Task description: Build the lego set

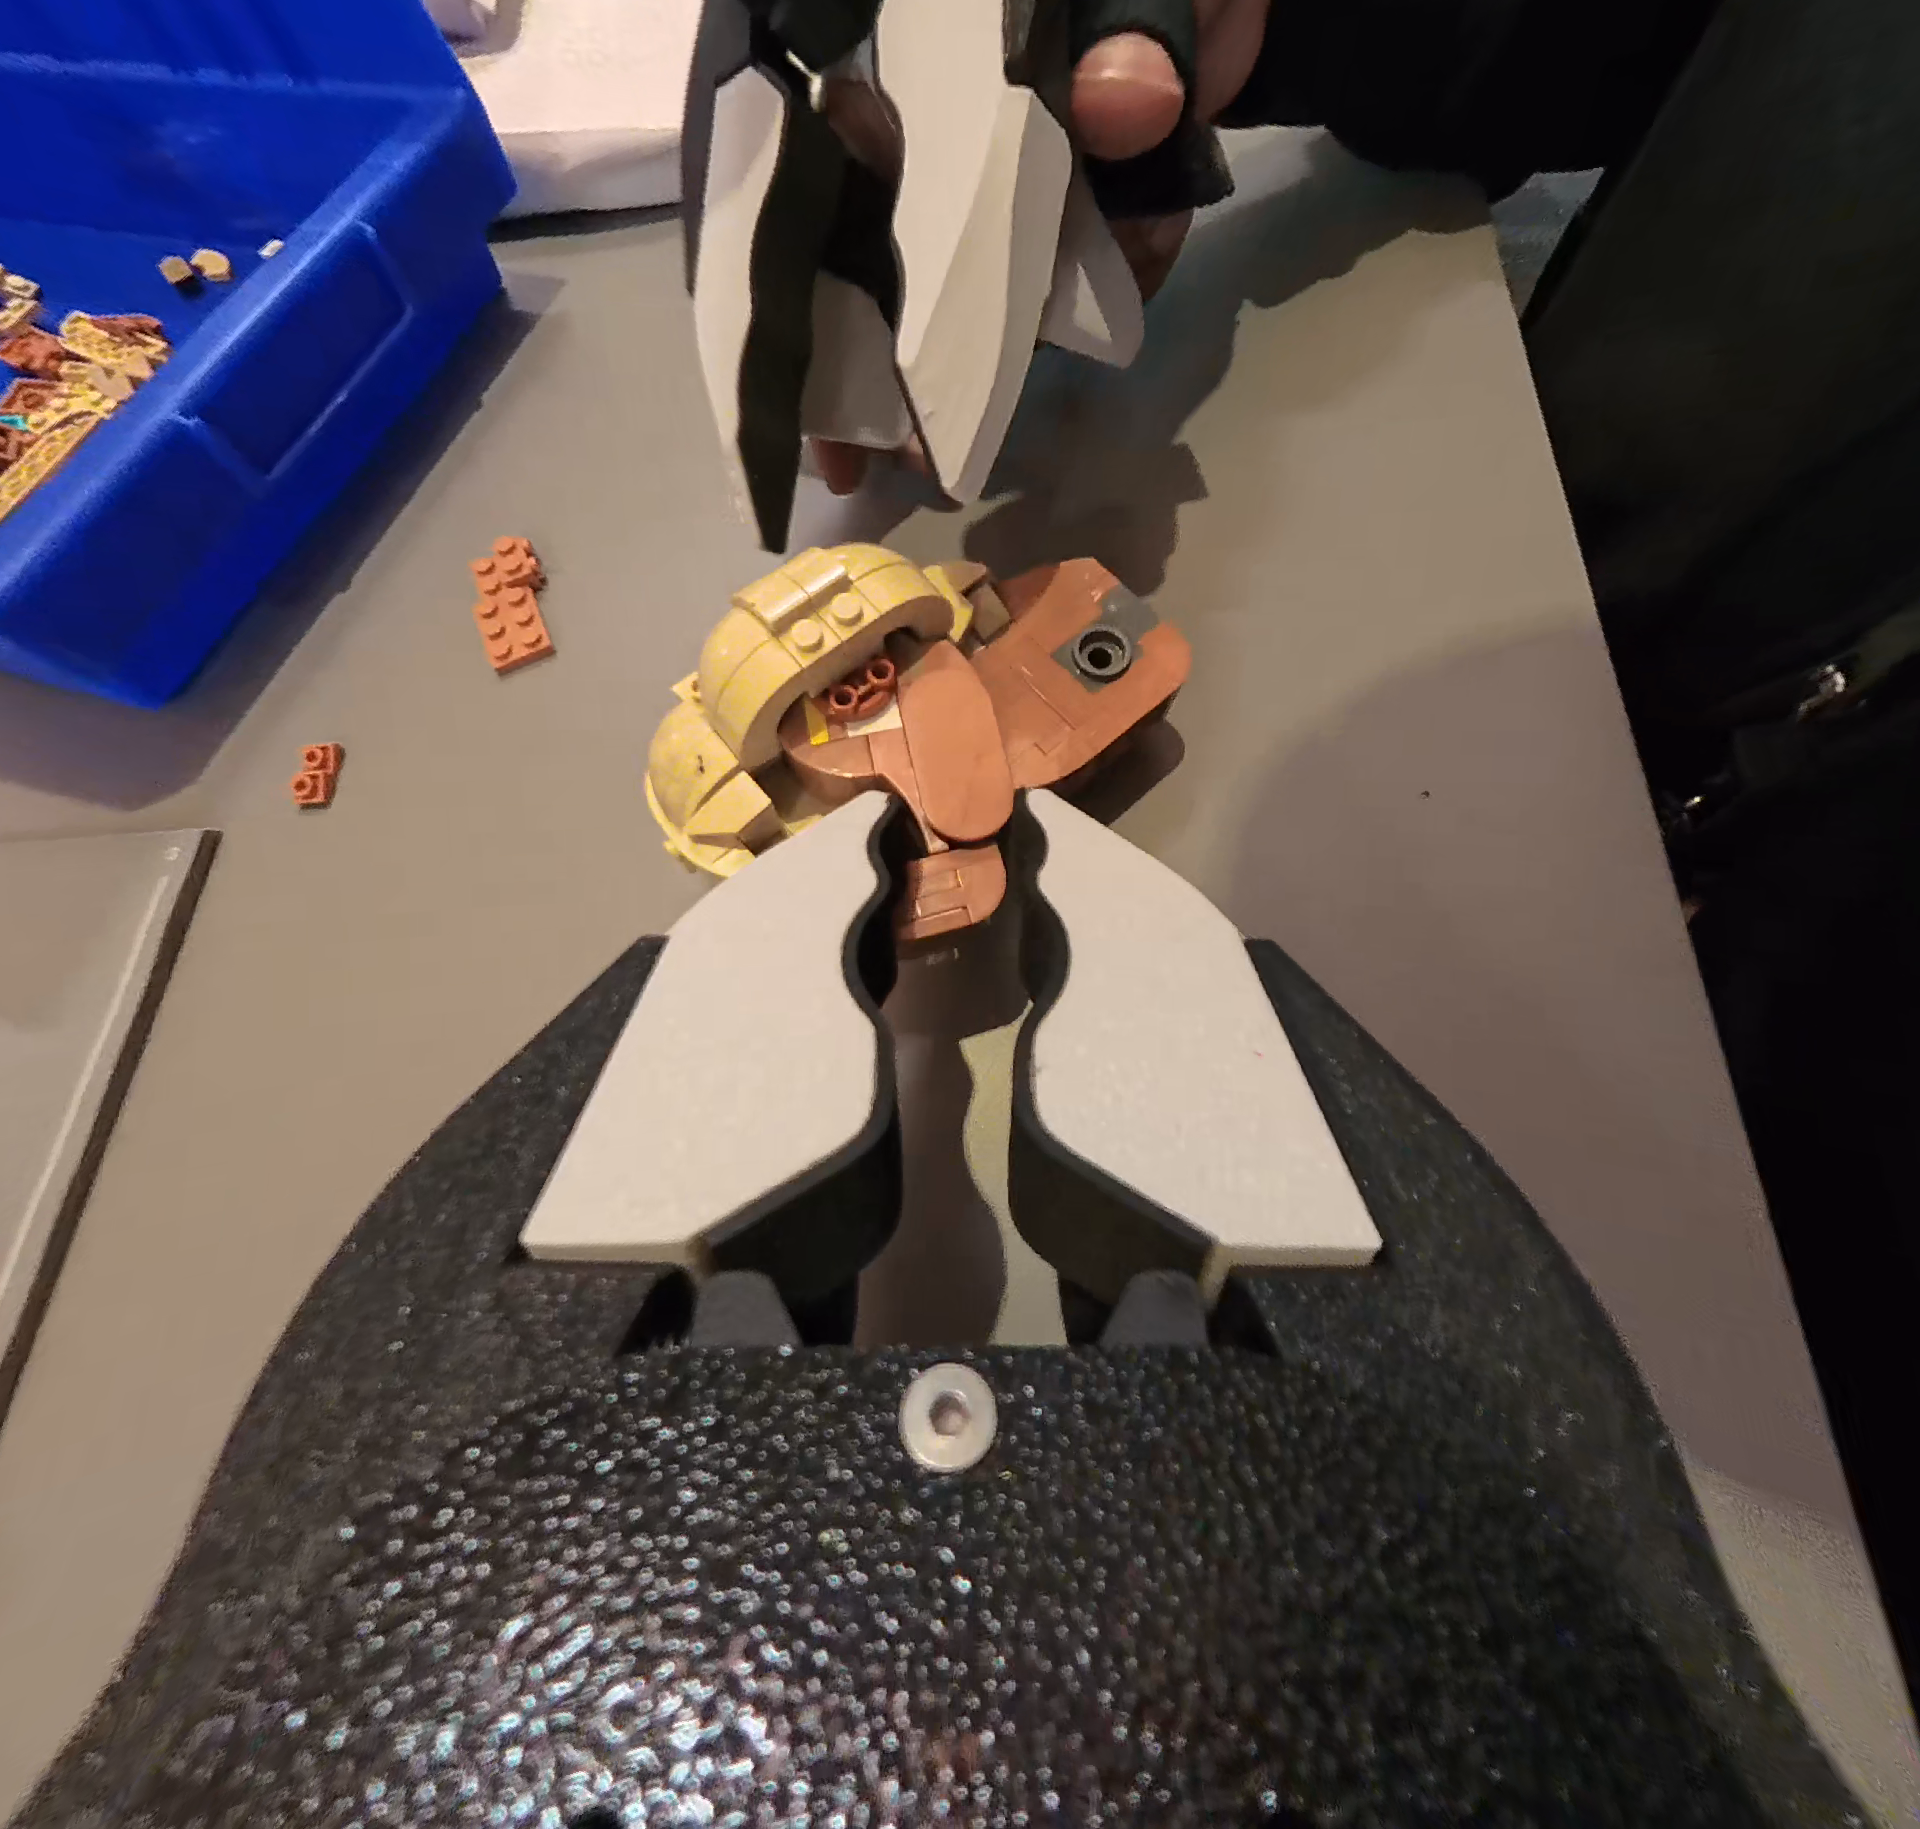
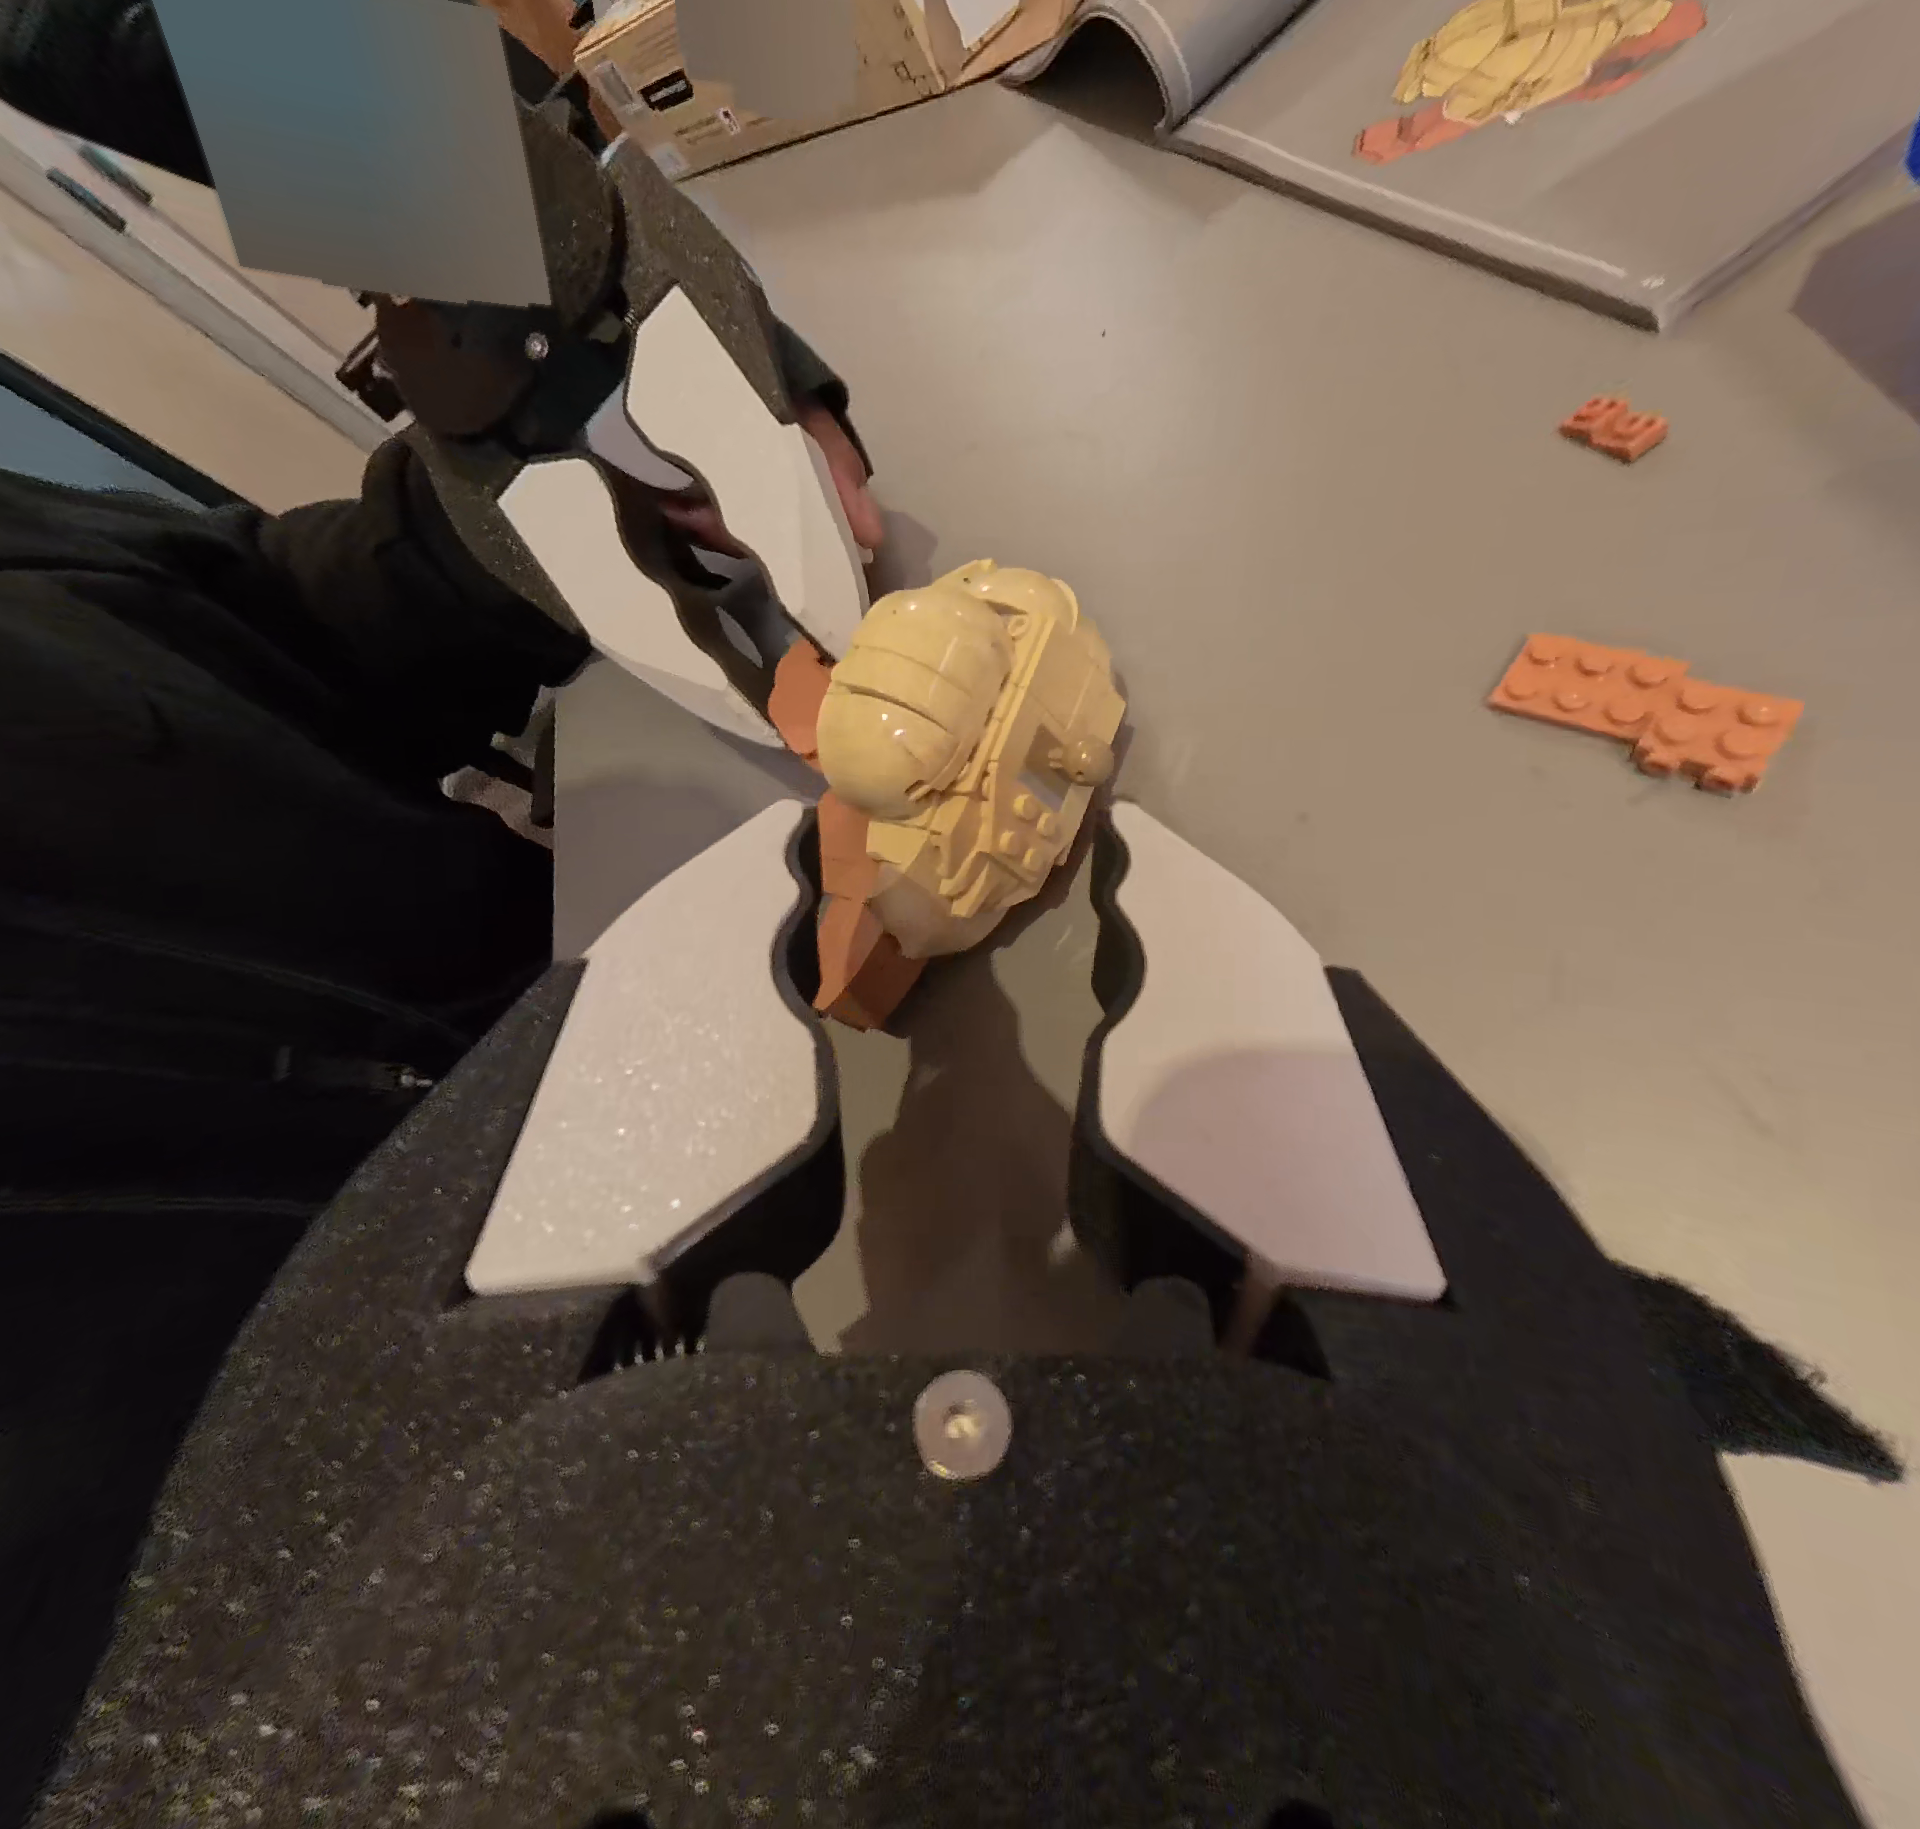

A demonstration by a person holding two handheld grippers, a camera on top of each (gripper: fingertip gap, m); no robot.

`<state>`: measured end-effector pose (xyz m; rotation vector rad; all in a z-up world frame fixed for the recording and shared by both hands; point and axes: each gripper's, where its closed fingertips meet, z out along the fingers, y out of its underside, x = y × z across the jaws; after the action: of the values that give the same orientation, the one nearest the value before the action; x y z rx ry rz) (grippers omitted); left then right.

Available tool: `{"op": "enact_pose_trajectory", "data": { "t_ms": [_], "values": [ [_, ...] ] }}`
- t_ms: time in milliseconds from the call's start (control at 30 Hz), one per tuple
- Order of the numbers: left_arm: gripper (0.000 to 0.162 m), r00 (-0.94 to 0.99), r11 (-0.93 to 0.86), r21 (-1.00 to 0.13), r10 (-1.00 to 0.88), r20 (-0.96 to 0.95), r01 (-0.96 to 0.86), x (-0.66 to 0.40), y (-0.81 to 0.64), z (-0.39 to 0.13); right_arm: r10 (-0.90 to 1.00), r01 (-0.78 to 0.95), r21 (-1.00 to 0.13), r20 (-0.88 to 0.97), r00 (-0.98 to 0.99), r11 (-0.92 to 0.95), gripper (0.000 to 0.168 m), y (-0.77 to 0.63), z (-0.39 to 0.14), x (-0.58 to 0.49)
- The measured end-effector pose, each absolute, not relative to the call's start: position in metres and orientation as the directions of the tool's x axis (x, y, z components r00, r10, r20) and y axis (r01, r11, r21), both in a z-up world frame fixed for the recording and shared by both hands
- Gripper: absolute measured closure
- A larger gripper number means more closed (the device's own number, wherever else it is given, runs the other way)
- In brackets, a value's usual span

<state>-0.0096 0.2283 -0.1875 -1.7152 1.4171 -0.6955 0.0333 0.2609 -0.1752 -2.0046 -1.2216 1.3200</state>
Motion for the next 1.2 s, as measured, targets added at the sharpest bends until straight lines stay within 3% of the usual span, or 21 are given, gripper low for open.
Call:
{"op": "enact_pose_trajectory", "data": {
  "t_ms": [500,1200],
  "values": [
    [0.144,0.155,0.000,-0.871,-0.984,-0.088,-0.492,-0.018,0.224,-0.184,0.653,0.334,-0.570,-0.718,0.242,-0.751,0.126,0.238,-0.183,0.023],
    [0.144,-0.082,0.142,-0.871,-0.990,-0.117,-0.471,-0.042,0.215,-0.183,0.592,0.190,-0.562,-0.780,0.202,-0.805,0.122,0.219,-0.174,0.007]
  ]
}}
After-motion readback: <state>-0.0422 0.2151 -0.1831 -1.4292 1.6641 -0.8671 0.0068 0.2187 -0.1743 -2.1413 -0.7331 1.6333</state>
